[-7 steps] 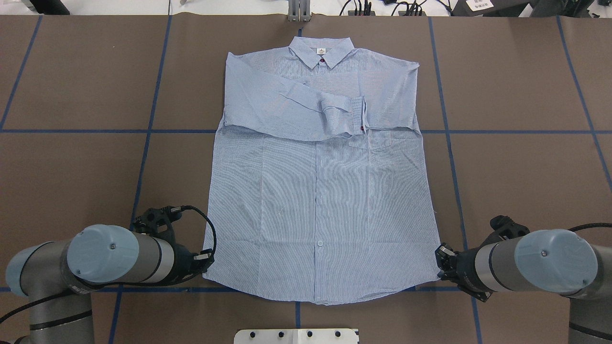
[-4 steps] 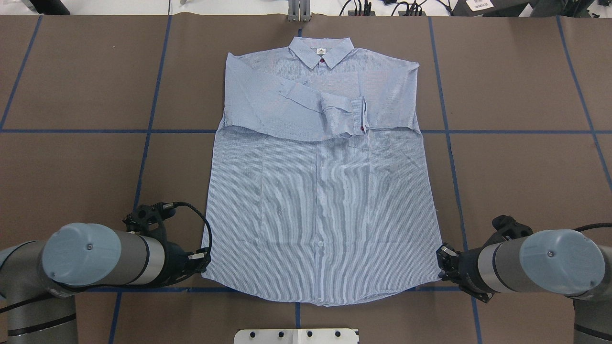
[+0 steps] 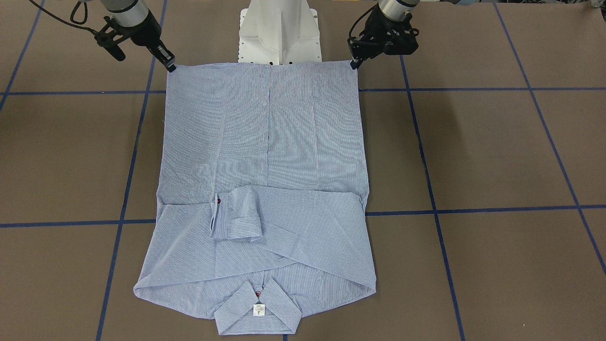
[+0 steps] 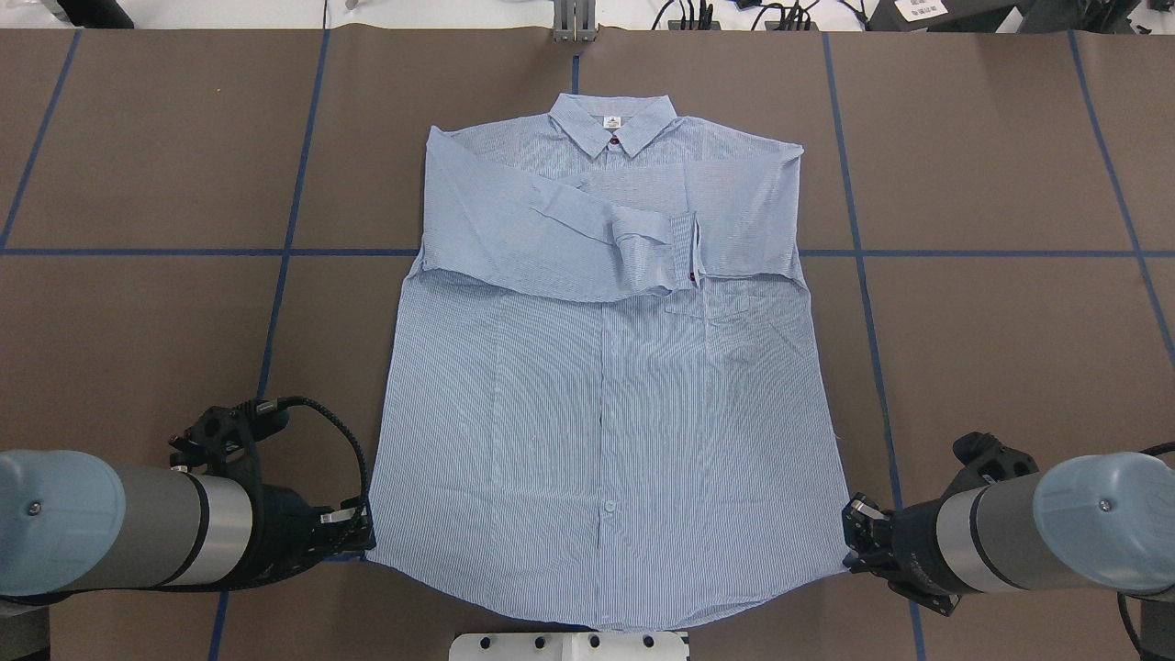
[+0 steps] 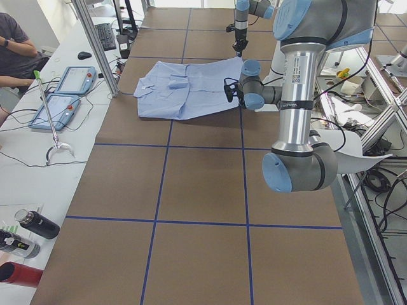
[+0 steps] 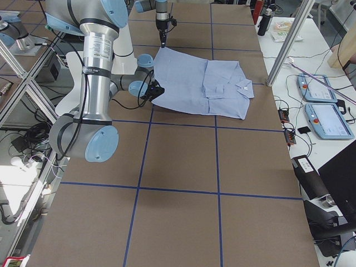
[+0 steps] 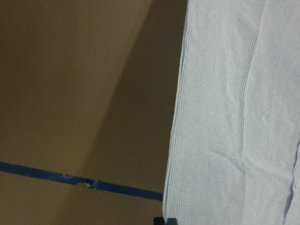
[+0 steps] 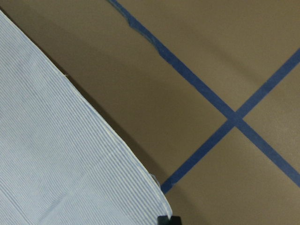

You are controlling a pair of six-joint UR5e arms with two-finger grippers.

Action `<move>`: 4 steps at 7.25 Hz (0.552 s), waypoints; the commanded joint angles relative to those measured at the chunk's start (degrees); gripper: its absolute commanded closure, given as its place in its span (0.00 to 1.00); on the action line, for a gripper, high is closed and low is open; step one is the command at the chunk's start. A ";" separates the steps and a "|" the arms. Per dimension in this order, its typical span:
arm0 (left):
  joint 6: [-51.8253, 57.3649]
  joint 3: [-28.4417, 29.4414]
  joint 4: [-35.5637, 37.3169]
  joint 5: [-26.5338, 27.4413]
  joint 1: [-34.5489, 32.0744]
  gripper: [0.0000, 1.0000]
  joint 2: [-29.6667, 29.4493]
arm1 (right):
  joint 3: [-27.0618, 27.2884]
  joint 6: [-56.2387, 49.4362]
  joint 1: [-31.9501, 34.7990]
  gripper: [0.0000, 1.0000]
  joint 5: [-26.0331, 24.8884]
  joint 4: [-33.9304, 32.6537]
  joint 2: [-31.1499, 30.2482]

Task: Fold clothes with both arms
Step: 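Lift the hem with both grippers and fold it toward the collar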

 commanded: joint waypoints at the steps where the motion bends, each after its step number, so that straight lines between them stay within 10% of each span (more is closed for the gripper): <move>1: -2.76 -3.22 0.95 0.00 0.58 1.00 0.06 | 3.83 0.17 0.43 1.00 1.78 0.00 -2.67; 4: -0.41 -0.61 1.40 -0.61 -7.90 1.00 -5.36 | 1.41 -0.35 12.59 1.00 3.52 -2.79 2.98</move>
